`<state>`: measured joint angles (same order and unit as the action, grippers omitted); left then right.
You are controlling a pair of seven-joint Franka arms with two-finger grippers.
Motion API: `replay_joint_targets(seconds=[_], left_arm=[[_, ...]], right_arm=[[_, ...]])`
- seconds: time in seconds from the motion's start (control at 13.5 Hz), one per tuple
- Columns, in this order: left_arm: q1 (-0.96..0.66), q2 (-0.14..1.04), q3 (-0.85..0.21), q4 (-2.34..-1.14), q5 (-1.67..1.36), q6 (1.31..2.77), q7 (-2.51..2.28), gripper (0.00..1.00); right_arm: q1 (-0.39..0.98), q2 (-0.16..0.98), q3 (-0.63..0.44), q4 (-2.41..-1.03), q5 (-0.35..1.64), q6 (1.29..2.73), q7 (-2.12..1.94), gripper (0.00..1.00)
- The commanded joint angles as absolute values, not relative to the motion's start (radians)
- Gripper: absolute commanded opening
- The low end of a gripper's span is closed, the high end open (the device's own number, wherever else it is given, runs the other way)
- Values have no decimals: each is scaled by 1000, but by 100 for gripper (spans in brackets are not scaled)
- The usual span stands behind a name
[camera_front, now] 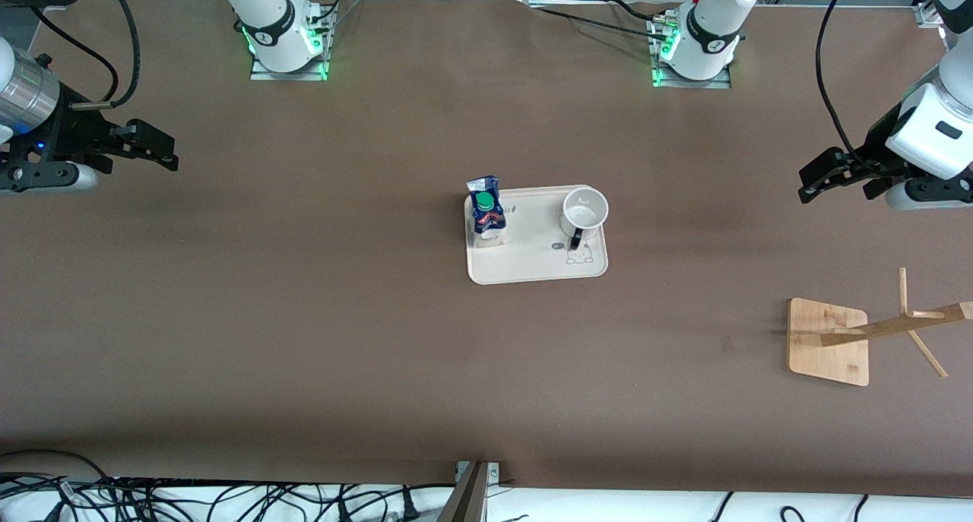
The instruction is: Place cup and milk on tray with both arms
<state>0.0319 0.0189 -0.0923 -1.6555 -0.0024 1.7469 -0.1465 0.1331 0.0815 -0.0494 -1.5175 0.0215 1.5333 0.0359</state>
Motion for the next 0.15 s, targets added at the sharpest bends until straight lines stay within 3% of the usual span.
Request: replay_joint_targets(seconds=[0.0,0.07], left_arm=[[28,32,-95,-1628,23,1740,-156,100],[28,32,-95,-1626,23,1740,-156,100]], right_arm=[[132,91,-49,-1493,6,1528,34,100],[132,91,-51,-1493,6,1522,25,100]])
